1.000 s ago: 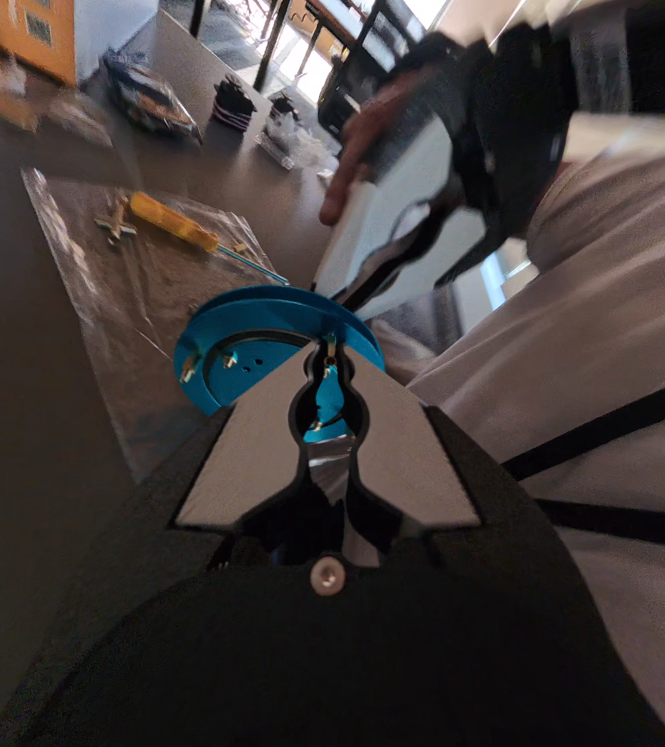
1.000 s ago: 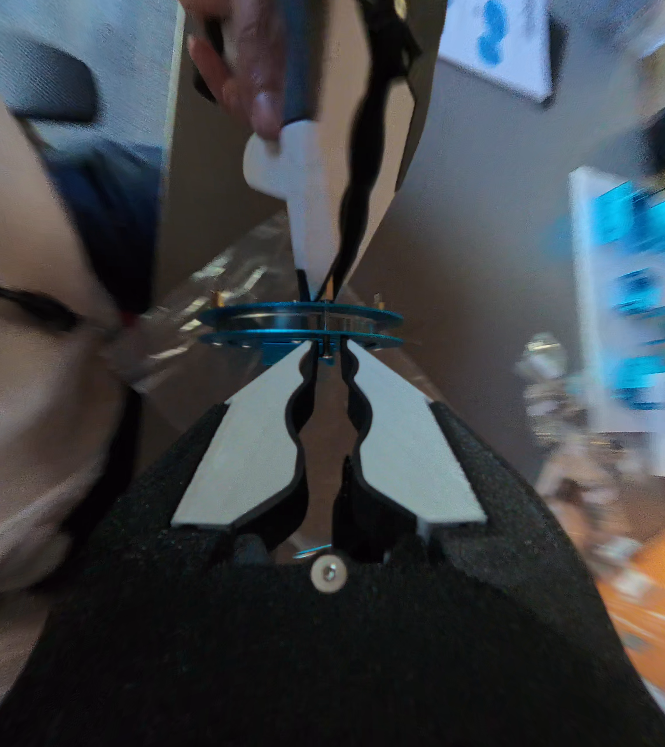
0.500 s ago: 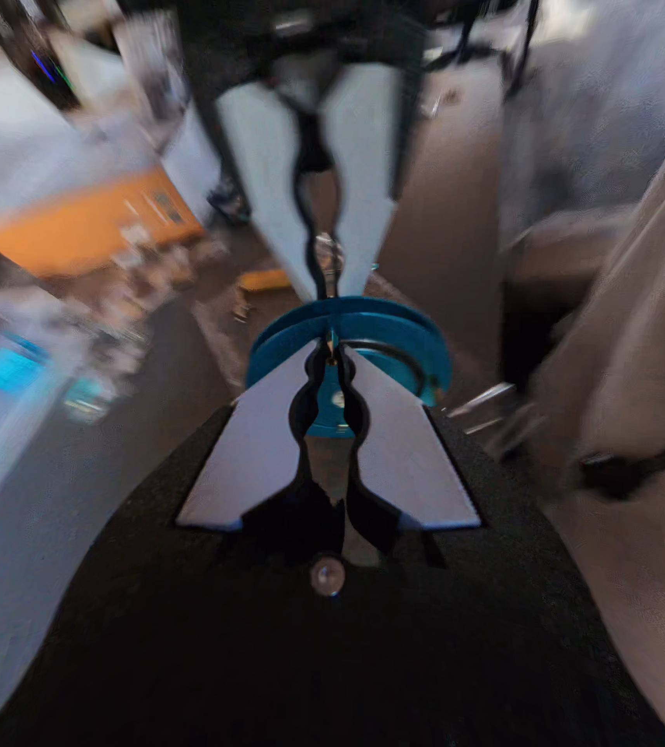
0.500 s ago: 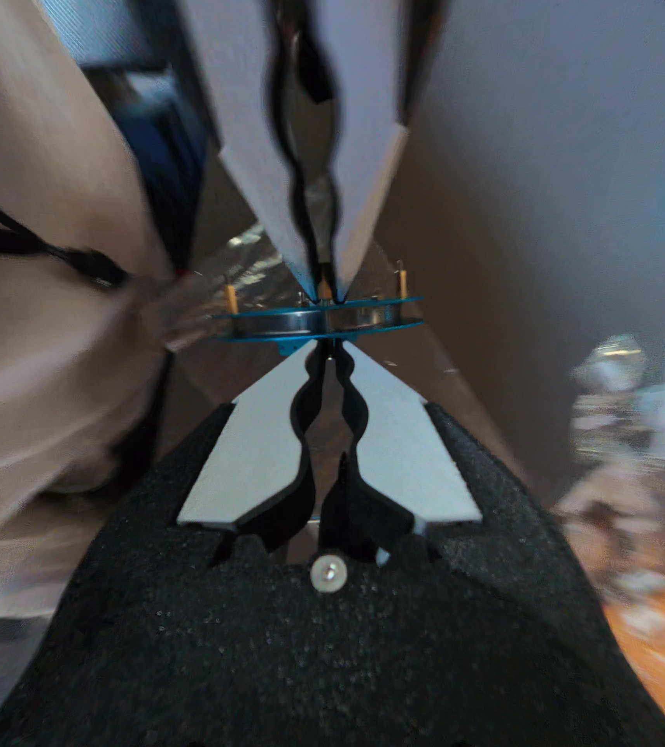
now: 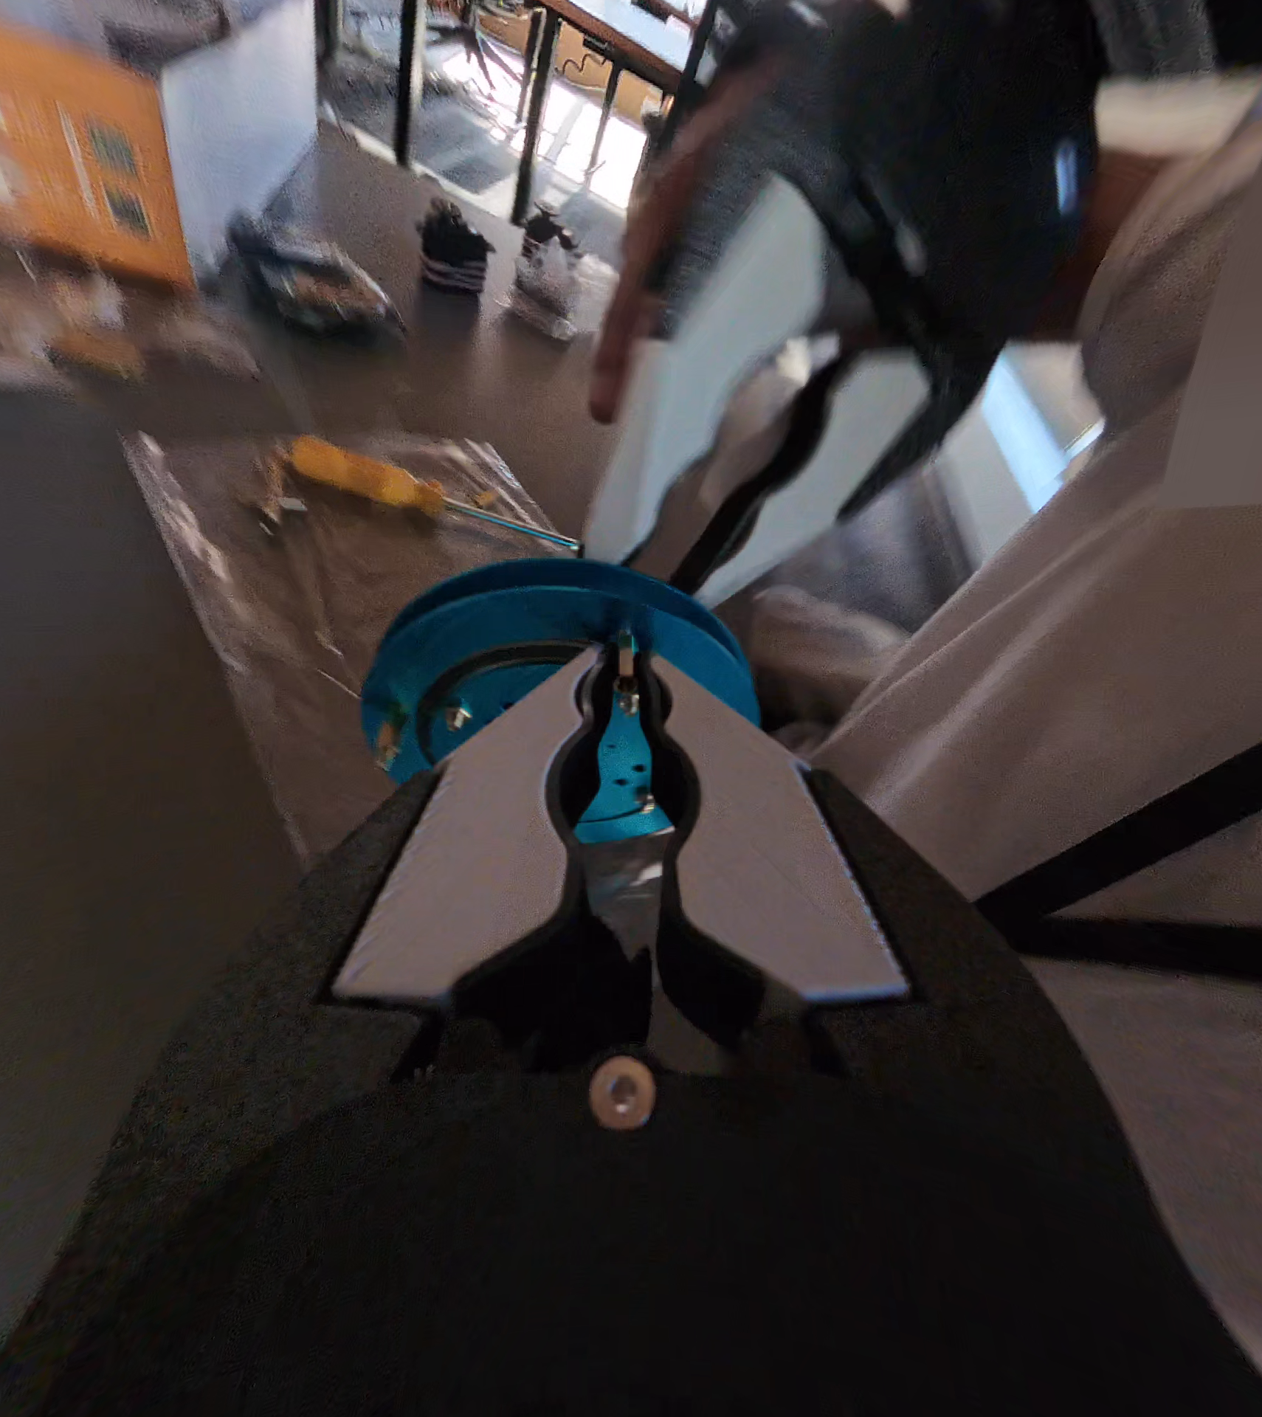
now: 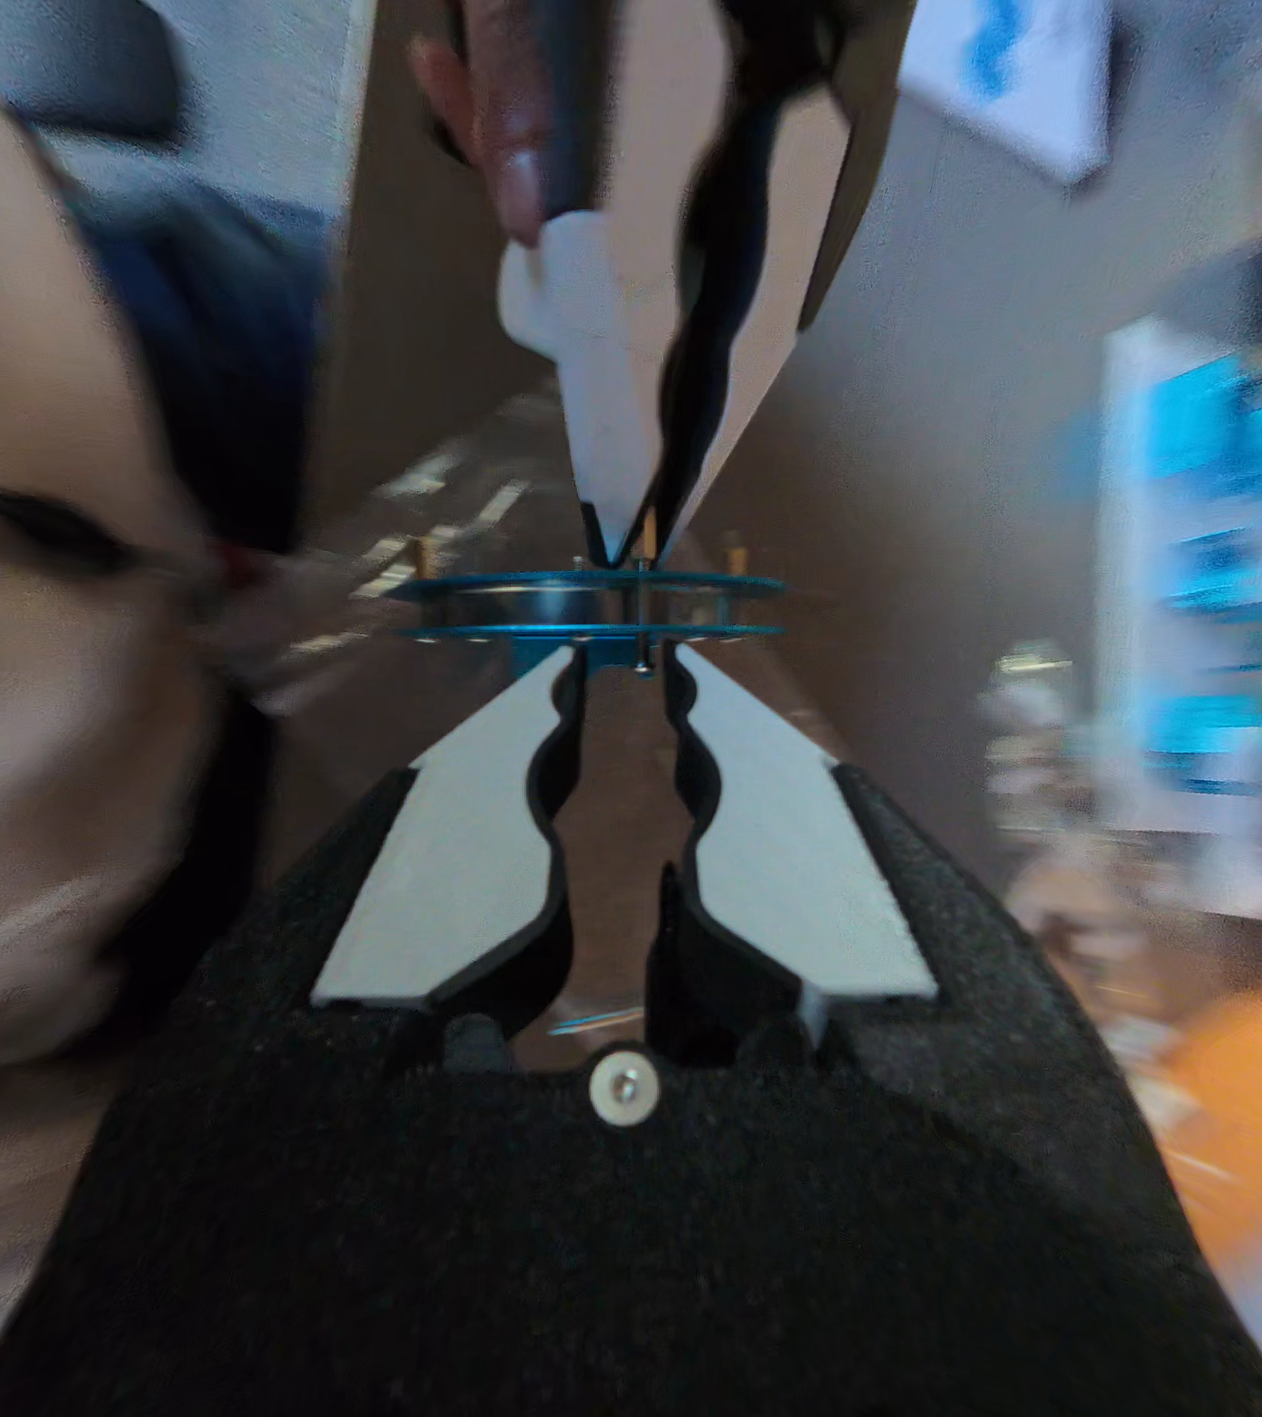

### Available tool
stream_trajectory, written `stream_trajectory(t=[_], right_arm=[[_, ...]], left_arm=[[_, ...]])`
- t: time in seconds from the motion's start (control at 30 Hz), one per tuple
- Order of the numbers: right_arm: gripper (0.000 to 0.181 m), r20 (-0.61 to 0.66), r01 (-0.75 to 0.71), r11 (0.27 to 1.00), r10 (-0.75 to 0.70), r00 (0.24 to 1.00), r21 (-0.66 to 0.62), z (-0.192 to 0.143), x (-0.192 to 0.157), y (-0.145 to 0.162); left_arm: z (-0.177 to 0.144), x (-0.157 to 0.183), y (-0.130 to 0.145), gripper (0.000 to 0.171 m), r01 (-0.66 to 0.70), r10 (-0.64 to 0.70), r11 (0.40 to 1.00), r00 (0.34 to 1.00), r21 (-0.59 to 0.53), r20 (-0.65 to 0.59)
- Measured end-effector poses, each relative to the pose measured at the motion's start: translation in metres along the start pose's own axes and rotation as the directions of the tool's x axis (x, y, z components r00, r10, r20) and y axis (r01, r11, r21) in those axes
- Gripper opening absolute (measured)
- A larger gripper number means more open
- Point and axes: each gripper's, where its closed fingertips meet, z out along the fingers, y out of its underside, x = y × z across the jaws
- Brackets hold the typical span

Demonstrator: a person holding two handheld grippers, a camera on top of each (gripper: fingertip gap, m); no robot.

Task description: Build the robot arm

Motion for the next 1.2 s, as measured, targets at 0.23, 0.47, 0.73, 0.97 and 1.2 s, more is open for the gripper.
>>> stream_trajectory(t=[0.23, 0.47, 0.73, 0.97, 1.2], right_arm=[[0.02, 0.608, -0.466, 0.878, 0.429, 0.668, -0.108, -0.016, -0.02, -0.011], [0.02, 0.666, -0.441, 0.878, 0.443, 0.6, -0.187, -0.015, -0.013, -0.01], [0.019, 0.684, -0.351, 0.9, 0.427, 0.592, -0.258, -0.015, -0.013, -0.003], [0.005, 0.692, -0.248, 0.937, 0.348, 0.632, -0.246, -0.01, -0.019, -0.002], [0.004, 0.388, 0.075, 0.991, -0.025, 0.921, -0.112, -0.002, -0.009, -0.005]], left_arm=[[0.004, 0.008, 0.006, 0.005, -0.596, 0.611, 0.792, 0.764, -0.136, 0.207], [0.002, 0.002, 0.005, 0.005, -0.798, 0.832, 0.544, 0.472, -0.26, 0.293], [0.002, 0.001, 0.002, 0.005, -0.894, 0.952, 0.154, 0.02, -0.422, 0.305], [0.004, 0.005, 0.003, 0.005, -0.889, 0.944, 0.025, -0.13, -0.458, 0.304], [0.0, 0.003, 0.005, 0.004, -0.55, 0.559, 0.825, 0.762, -0.13, 0.326]])
